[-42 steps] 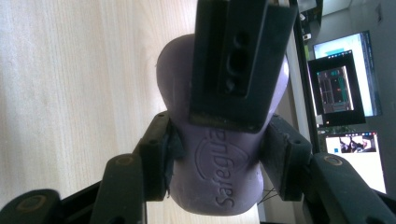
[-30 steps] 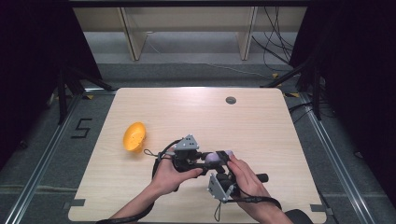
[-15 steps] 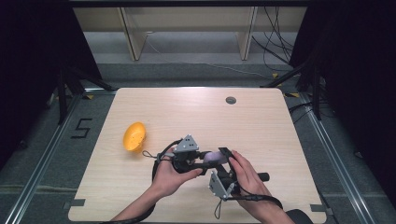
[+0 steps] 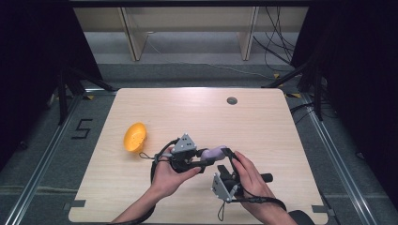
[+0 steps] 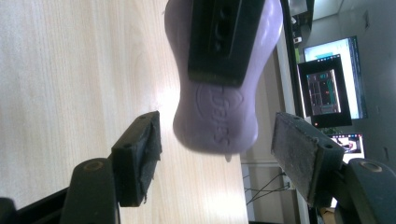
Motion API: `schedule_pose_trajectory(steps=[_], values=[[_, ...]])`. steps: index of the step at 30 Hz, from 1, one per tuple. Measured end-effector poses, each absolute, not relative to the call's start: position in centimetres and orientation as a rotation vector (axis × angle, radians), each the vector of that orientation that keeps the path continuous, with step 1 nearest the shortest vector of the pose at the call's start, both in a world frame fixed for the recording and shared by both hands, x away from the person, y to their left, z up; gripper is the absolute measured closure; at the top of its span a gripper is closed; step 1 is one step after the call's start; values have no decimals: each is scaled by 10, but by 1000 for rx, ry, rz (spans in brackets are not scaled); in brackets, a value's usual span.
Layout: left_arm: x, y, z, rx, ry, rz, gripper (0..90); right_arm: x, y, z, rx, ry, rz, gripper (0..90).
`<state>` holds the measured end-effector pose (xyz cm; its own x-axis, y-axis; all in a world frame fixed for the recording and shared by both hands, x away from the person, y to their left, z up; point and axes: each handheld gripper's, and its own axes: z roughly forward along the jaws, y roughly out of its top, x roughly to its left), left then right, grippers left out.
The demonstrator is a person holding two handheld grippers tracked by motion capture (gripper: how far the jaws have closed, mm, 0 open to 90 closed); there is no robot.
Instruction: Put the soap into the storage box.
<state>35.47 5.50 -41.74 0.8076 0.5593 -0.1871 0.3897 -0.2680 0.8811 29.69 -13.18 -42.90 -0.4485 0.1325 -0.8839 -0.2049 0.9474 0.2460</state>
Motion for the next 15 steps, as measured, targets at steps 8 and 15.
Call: schedule_pose_trajectory(steps=[8, 15], values=[[355, 63, -416, 1886, 754, 234, 588, 296, -143, -426, -1, 2007, 406, 354], [354, 69, -414, 1886, 781, 287, 588, 296, -155, -426, 130, 2030, 449, 383]])
